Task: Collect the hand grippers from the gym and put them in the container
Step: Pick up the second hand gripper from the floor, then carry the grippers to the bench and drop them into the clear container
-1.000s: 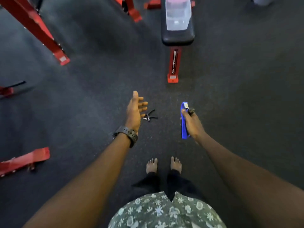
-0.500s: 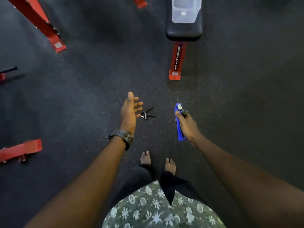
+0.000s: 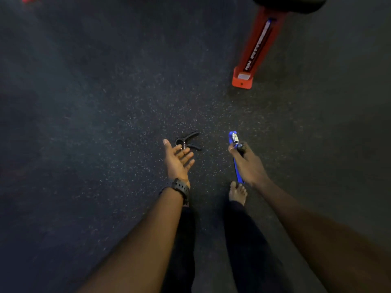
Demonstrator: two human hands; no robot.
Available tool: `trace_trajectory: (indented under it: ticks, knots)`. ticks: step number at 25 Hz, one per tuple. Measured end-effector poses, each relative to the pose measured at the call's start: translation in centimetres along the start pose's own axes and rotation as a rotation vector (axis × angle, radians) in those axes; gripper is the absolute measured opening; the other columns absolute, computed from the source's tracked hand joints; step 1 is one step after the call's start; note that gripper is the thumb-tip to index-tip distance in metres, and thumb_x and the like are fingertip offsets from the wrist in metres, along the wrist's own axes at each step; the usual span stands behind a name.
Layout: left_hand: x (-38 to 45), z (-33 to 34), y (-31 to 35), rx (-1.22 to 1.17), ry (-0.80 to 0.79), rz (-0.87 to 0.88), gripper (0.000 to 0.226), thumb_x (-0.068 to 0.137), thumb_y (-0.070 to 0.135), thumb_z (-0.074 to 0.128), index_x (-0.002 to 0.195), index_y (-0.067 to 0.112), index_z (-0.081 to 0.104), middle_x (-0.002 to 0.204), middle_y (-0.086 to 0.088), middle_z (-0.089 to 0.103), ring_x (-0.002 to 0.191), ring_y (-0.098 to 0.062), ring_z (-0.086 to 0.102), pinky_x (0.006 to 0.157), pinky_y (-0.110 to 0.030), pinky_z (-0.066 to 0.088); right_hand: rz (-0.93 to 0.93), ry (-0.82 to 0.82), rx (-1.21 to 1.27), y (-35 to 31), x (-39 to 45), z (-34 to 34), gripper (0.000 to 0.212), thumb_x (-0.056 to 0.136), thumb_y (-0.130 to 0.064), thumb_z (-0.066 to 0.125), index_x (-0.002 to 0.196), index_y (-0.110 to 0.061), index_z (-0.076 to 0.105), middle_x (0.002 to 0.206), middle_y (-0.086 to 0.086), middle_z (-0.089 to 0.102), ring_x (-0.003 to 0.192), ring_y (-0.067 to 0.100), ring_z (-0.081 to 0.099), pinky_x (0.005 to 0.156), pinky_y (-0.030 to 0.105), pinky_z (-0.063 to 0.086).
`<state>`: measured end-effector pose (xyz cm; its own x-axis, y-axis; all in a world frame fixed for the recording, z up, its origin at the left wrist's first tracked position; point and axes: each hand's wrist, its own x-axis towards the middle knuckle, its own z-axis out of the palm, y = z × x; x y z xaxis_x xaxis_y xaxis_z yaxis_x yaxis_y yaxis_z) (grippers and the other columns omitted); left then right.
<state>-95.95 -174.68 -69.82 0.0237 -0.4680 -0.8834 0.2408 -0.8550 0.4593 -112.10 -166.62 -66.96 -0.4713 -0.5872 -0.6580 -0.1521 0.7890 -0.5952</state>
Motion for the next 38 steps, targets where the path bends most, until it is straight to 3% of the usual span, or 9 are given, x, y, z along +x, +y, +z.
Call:
trace_trajectory:
  ticks: [7, 11, 16, 19, 21, 23, 28, 32, 38]
  knots:
    - [22.2, 4.9, -11.1, -0.087, 0.231, -0.246, 0.077, 0.079, 0.067, 0.061, 0.126, 0.006, 0.054, 0.107, -0.011, 0.060, 0.099, -0.028, 0.058, 0.083, -0.039, 0.048, -0.071, -0.113, -0.121, 8.6, 17.6, 6.1, 0.023, 0.102, -0.042, 0.046, 0.109, -0.021, 0.055, 0.074, 0.000, 0.053, 0.068, 0.014, 0.050, 0.062, 0.027, 0.037]
    - [33.8, 9.0, -12.8, 0.092, 0.460, -0.213, 0.090, 0.073, 0.068, 0.067, 0.135, 0.005, 0.052, 0.132, -0.010, 0.055, 0.114, -0.037, 0.056, 0.103, -0.048, 0.042, -0.112, -0.141, -0.189, 14.6, 27.0, 8.3, 0.022, 0.102, -0.042, 0.046, 0.109, -0.022, 0.053, 0.070, -0.005, 0.050, 0.063, 0.011, 0.047, 0.057, 0.032, 0.035]
    - [39.8, 11.7, -13.0, 0.098, 0.119, -0.259, 0.062, 0.103, 0.045, 0.030, 0.147, 0.002, 0.033, 0.156, -0.015, 0.033, 0.140, -0.035, 0.035, 0.110, -0.041, 0.031, -0.139, -0.148, -0.162, 17.1, 31.1, 8.9, 0.022, 0.103, -0.042, 0.044, 0.114, -0.025, 0.051, 0.076, -0.002, 0.052, 0.066, 0.013, 0.047, 0.058, 0.031, 0.036]
    - [40.2, 11.6, -12.6, 0.151, 0.183, -0.125, 0.033, 0.105, 0.014, 0.029, 0.126, 0.000, 0.051, 0.123, -0.020, 0.058, 0.108, -0.037, 0.055, 0.066, -0.025, 0.040, -0.126, -0.146, -0.132, 16.4, 31.3, 8.6, 0.022, 0.103, -0.043, 0.043, 0.112, -0.025, 0.051, 0.075, -0.003, 0.051, 0.065, 0.013, 0.046, 0.058, 0.031, 0.036]
    - [37.7, 11.1, -11.8, 0.187, 0.272, -0.064, 0.020, 0.099, 0.007, 0.034, 0.091, 0.007, 0.052, 0.083, -0.009, 0.051, 0.063, -0.017, 0.044, 0.048, -0.023, 0.030, -0.129, -0.148, -0.110, 15.4, 30.7, 8.3, 0.023, 0.102, -0.044, 0.043, 0.112, -0.025, 0.052, 0.072, -0.004, 0.049, 0.063, 0.012, 0.045, 0.058, 0.032, 0.035]
    - [34.0, 9.7, -11.1, 0.181, 0.279, -0.071, 0.012, 0.084, 0.007, 0.047, 0.075, 0.013, 0.051, 0.068, -0.004, 0.048, 0.052, -0.014, 0.035, 0.048, -0.024, 0.030, -0.094, -0.137, -0.066, 13.7, 29.5, 7.7, 0.024, 0.102, -0.045, 0.044, 0.114, -0.025, 0.053, 0.073, -0.004, 0.050, 0.063, 0.012, 0.045, 0.059, 0.032, 0.035]
    - [19.8, 10.9, -3.0, 0.124, -0.156, 0.055, 0.019, 0.071, -0.002, 0.042, 0.081, 0.005, 0.057, 0.090, -0.010, 0.063, 0.087, -0.023, 0.060, 0.079, -0.031, 0.049, 0.036, -0.040, 0.174, 3.4, 22.0, 3.0, 0.031, 0.099, -0.052, 0.047, 0.105, -0.023, 0.057, 0.082, 0.000, 0.061, 0.079, 0.018, 0.060, 0.081, 0.042, 0.048]
    - [4.1, 15.2, 8.7, 0.338, -0.269, 0.271, 0.037, 0.060, 0.025, 0.068, 0.091, 0.005, 0.064, 0.087, -0.012, 0.068, 0.089, -0.028, 0.065, 0.086, -0.044, 0.050, -0.005, 0.027, 0.464, -9.5, 12.9, -5.8, 0.008, 0.096, -0.036, 0.057, 0.091, -0.031, 0.059, 0.085, -0.004, 0.066, 0.080, 0.016, 0.068, 0.093, 0.053, 0.052]
    - [-25.3, 22.8, 26.2, 0.531, -0.417, 0.729, 0.034, 0.068, 0.036, 0.069, 0.088, 0.009, 0.061, 0.079, -0.009, 0.061, 0.076, -0.024, 0.057, 0.071, -0.036, 0.045, -0.354, 0.155, 0.527, -29.7, -7.6, -24.4, 0.006, 0.098, -0.016, 0.056, 0.099, -0.021, 0.058, 0.083, 0.008, 0.058, 0.075, 0.020, 0.057, 0.064, 0.025, 0.046]
